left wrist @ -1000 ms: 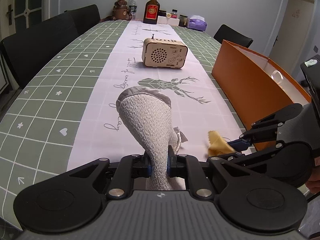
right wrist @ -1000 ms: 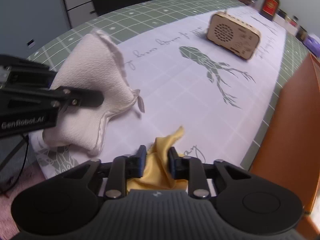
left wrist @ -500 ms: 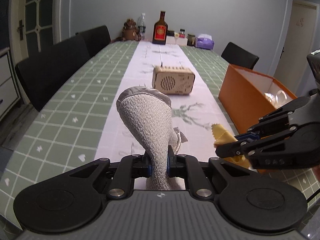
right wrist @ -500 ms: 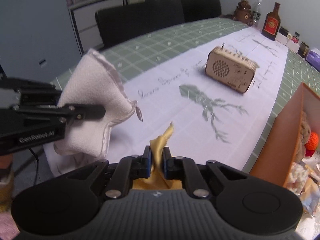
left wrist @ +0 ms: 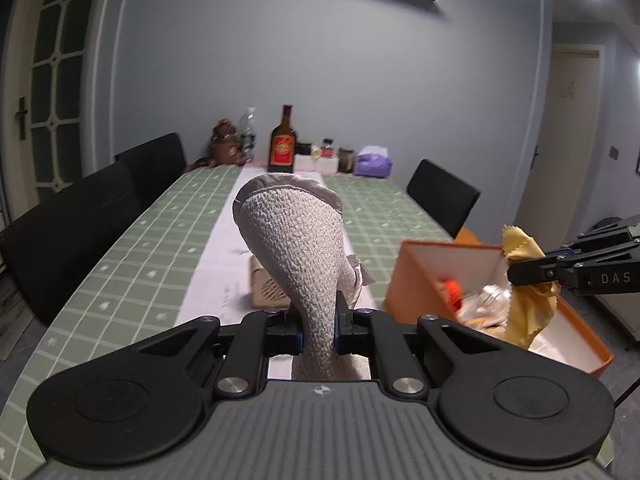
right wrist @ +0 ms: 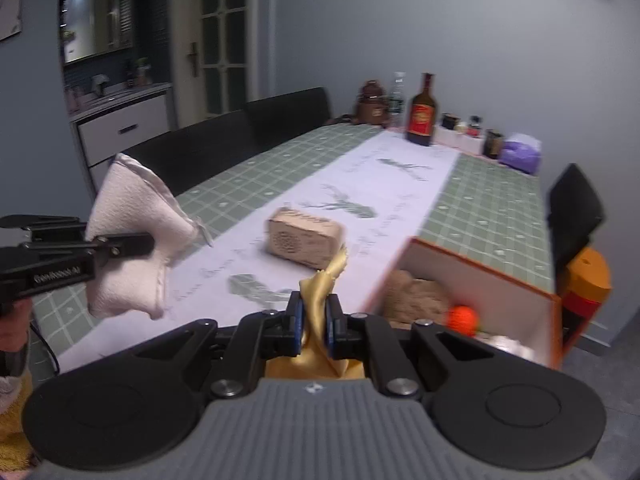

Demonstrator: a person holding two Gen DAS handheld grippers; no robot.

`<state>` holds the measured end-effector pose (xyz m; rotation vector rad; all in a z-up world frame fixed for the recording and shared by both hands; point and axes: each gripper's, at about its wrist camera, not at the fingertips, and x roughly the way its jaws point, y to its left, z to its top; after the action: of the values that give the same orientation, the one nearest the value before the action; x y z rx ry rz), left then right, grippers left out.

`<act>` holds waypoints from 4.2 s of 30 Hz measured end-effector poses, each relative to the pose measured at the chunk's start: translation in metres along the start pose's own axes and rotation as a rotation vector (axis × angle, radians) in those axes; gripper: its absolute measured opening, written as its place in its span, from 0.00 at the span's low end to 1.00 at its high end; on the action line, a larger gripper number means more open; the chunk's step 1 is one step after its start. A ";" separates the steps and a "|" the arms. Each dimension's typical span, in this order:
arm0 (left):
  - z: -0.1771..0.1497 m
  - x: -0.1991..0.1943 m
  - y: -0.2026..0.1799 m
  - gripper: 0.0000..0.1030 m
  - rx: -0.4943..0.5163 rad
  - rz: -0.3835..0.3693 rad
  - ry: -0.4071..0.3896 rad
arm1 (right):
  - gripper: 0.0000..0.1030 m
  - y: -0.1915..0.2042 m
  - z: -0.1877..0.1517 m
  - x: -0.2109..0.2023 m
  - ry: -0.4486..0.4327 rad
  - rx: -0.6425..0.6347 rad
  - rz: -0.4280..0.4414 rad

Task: Organize soft objects
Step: 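Carry the yellow cloth with the right tool into the orange box and release, then lower the white mitt into the orange box with the left tool and release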

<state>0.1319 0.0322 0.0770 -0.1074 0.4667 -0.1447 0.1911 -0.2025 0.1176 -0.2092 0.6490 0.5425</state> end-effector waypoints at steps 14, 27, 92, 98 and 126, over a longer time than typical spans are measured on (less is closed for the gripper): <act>0.002 0.051 -0.095 0.14 0.088 -0.232 0.043 | 0.09 -0.076 -0.074 0.012 0.293 0.038 -0.110; -0.010 0.075 -0.121 0.14 0.161 -0.223 0.106 | 0.09 -0.086 -0.083 0.081 0.484 0.098 0.160; 0.050 0.189 -0.170 0.85 0.124 -0.152 0.251 | 0.66 -0.134 -0.040 0.033 0.266 0.213 0.025; 0.055 0.160 -0.147 0.85 0.129 -0.070 0.162 | 0.30 -0.139 -0.009 0.040 0.155 0.221 -0.046; 0.038 0.173 -0.099 0.82 0.105 0.014 0.203 | 0.09 -0.157 -0.025 0.233 0.571 0.110 -0.208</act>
<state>0.2910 -0.0911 0.0478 0.0136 0.6609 -0.1664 0.4176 -0.2470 -0.0440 -0.3277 1.1938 0.2394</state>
